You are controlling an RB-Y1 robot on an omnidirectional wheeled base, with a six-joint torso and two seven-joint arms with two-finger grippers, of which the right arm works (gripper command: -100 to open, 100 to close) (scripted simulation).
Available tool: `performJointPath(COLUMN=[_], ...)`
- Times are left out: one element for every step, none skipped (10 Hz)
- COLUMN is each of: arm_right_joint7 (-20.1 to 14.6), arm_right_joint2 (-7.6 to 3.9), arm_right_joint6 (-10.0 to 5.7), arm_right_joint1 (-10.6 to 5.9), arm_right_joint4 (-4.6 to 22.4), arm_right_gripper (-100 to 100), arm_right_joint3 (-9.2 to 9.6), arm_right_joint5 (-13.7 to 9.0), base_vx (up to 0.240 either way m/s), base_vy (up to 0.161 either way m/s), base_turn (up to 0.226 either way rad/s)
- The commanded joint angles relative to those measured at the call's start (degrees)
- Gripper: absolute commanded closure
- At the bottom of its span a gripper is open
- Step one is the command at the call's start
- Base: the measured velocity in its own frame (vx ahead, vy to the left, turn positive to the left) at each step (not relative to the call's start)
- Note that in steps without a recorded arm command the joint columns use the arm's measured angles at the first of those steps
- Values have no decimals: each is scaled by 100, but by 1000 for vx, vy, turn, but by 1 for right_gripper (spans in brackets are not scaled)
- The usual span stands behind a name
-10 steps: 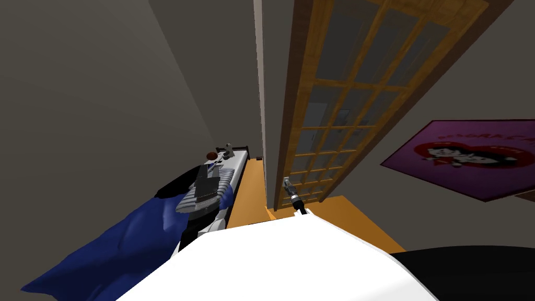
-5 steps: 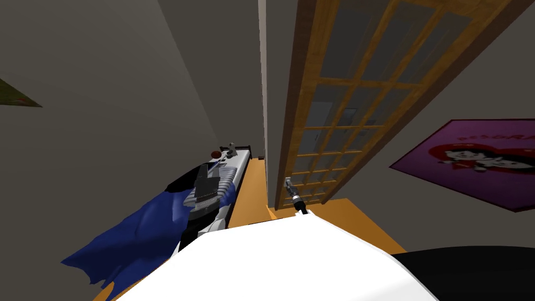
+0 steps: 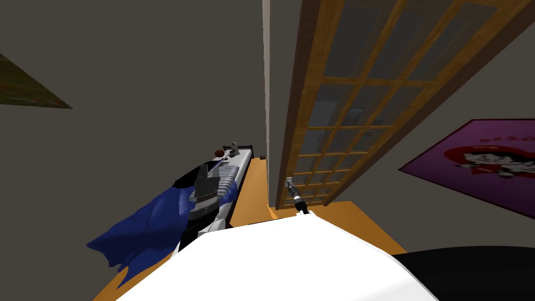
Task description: Pull the door open
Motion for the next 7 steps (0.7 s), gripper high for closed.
performJointPath(arm_right_joint7=[-285, -432, -510, -711, -736, -961, -1101], arm_right_joint2=[-37, -63, -63, -89, -89, -114, -140], arm_right_joint6=[-3, -6, -6, -10, -10, -13, -16], arm_right_joint1=[18, 33, 33, 47, 47, 62, 77], arm_right_joint4=[-1, -7, -7, -12, -12, -18, -24], arm_right_gripper=[100, 100, 100, 100, 100, 100, 100], arm_right_joint3=[9, 28, 28, 48, 48, 67, 86], arm_right_joint5=[-107, -192, -192, -277, -277, -363, -448], base_vx=[-25, -34, -26, -28, -19, -19, -35], base_vy=[-2, -4, -4, 2, -1, -3, -4], base_turn=[78, 115, 41, 73, 34, 72, 114])
